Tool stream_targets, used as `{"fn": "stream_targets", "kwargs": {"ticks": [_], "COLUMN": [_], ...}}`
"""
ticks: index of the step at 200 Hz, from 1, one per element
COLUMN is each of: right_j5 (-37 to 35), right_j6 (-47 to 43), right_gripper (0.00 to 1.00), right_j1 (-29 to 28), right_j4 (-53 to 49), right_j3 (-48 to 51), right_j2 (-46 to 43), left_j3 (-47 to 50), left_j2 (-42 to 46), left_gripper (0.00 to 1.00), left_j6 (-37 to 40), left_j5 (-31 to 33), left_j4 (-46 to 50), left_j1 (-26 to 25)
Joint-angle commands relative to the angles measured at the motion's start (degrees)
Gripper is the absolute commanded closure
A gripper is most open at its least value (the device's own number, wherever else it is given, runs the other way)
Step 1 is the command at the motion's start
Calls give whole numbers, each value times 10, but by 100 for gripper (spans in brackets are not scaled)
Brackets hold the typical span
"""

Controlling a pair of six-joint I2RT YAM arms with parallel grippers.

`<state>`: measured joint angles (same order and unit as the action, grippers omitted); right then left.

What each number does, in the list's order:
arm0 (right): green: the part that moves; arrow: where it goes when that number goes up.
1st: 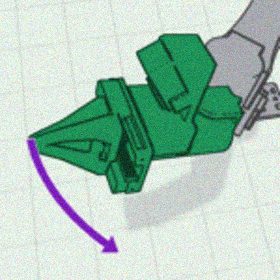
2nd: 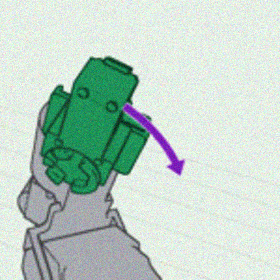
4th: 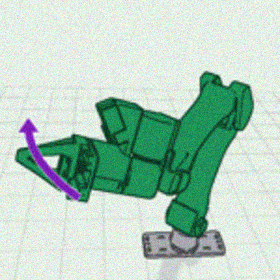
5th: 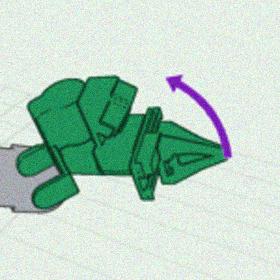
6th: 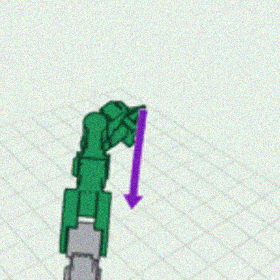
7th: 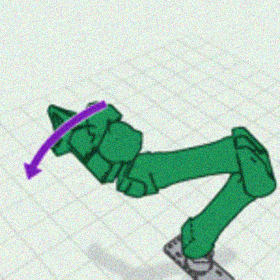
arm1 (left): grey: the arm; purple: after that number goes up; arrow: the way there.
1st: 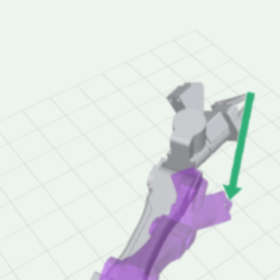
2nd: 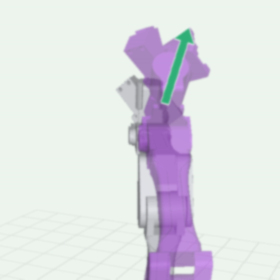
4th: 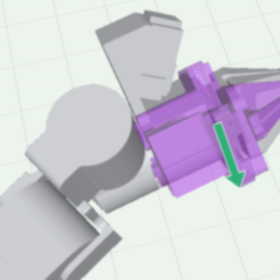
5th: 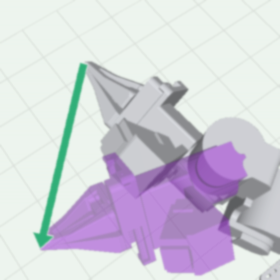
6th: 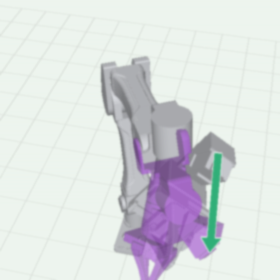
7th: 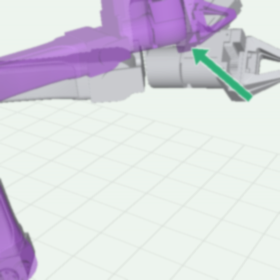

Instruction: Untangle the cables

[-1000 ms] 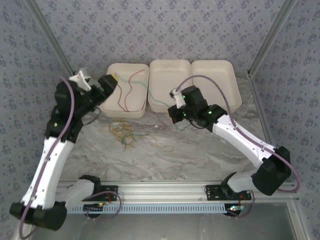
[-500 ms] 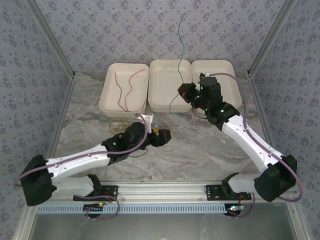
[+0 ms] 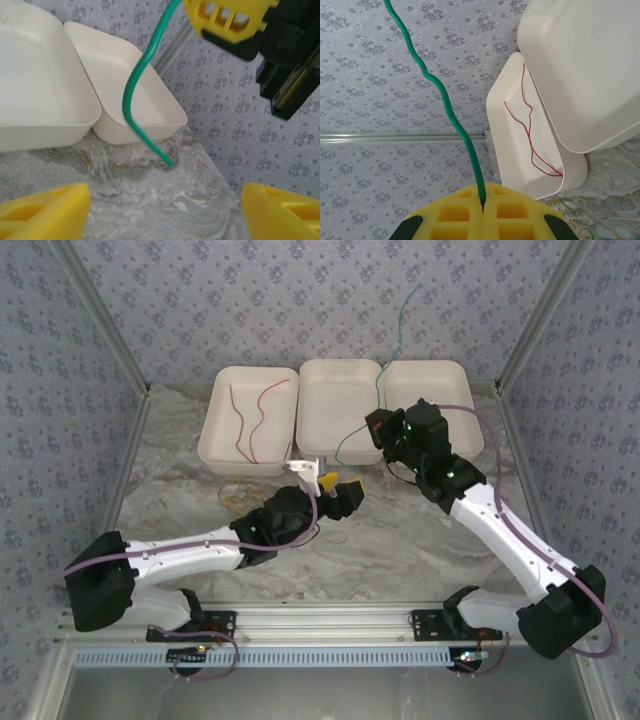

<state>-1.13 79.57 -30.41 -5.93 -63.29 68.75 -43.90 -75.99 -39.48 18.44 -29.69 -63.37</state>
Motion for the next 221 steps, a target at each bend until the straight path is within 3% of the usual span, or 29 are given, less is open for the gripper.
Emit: {"fn": "stream_targets", "kwargs": {"ticks": [1, 22, 49, 71, 142, 171, 221], "right_j5": [-16, -18, -23, -20, -20, -27, 7], "right_j6": [34, 38, 39, 38, 17, -106, -266], "right_gripper": [100, 100, 100, 100, 100, 100, 100], "right_j1": [-3, -4, -1, 5, 19, 24, 39], "right_j4": [6, 5, 5, 4, -14, -75, -45], "right_j3": [11, 15, 23, 23, 15, -66, -92], "right_j2": [-21, -31, -43, -51, -65, -53, -45], "left_j3": [-32, -44, -61, -68, -29, -75, -149], "left_j2": [-8, -15, -23, -22, 13, 5, -63], "left_gripper": [25, 37, 76, 100, 100, 100, 100], "left_j6": [22, 26, 37, 49, 69, 109, 176], "left_j5": [21, 15, 5, 9, -41, -71, -151], "left_j4": [-12, -4, 24, 57, 75, 202, 343], "left_j1": [7, 16, 25, 26, 30, 30, 13]}}
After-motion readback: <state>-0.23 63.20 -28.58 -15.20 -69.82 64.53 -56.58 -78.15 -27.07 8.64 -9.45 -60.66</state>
